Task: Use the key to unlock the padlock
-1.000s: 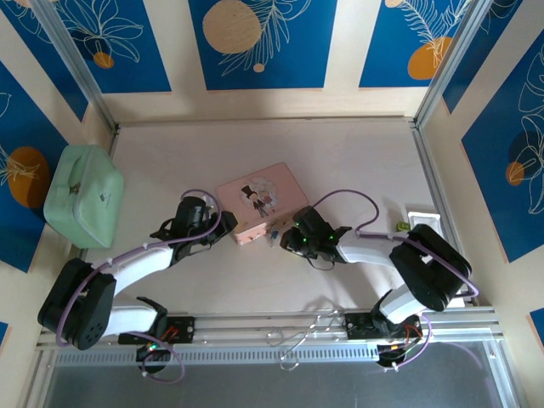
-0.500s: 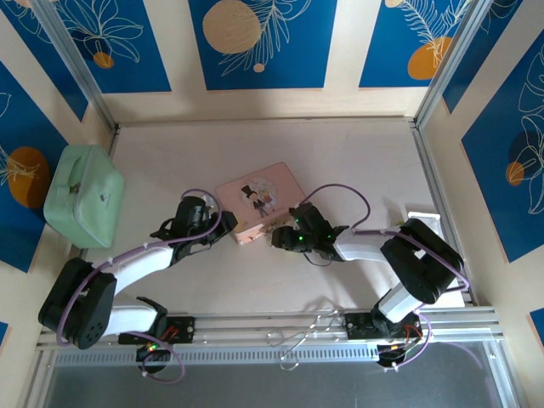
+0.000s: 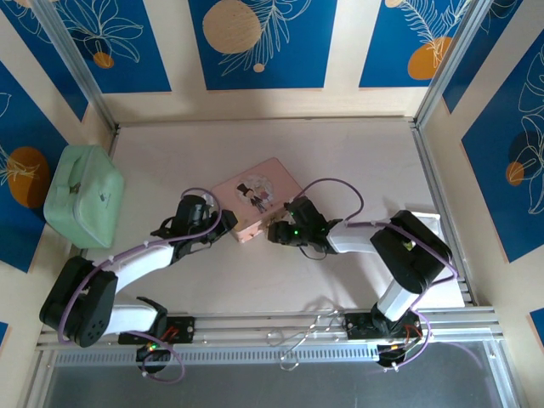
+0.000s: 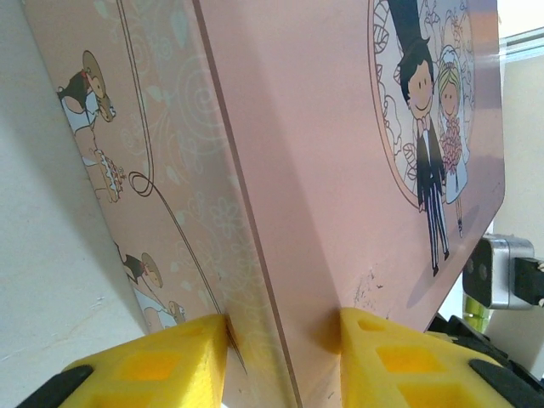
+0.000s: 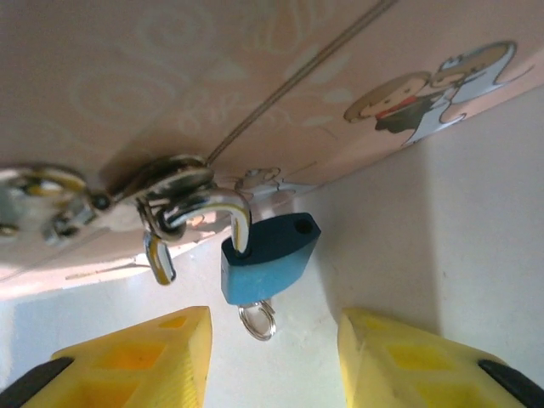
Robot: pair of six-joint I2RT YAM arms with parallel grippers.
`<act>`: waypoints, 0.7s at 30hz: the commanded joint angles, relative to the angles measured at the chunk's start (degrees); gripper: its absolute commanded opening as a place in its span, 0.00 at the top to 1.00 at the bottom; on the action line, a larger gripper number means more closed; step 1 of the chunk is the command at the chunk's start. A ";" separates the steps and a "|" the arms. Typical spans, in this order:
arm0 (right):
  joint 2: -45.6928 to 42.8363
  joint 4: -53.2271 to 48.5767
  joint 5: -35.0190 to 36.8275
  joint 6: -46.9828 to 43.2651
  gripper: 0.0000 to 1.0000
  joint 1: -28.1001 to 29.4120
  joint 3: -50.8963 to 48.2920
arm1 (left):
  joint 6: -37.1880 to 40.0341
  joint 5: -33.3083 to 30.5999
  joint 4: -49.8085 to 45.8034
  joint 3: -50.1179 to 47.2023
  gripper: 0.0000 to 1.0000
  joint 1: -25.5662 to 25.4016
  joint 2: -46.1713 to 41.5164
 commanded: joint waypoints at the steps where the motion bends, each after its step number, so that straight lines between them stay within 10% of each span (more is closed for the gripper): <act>1: 1.14 -0.36 0.14 -2.15 0.54 -0.52 2.28 | 2.47 -3.15 -8.76 -0.63 0.62 0.90 1.96; 10: -3.56 -0.53 1.99 -1.05 0.50 0.80 -0.48 | 5.84 -3.06 -12.99 2.80 0.35 0.90 -1.67; 21: -9.90 1.86 2.36 1.25 0.49 -0.12 -5.55 | -0.49 -10.83 -16.15 3.76 0.33 -6.55 -7.62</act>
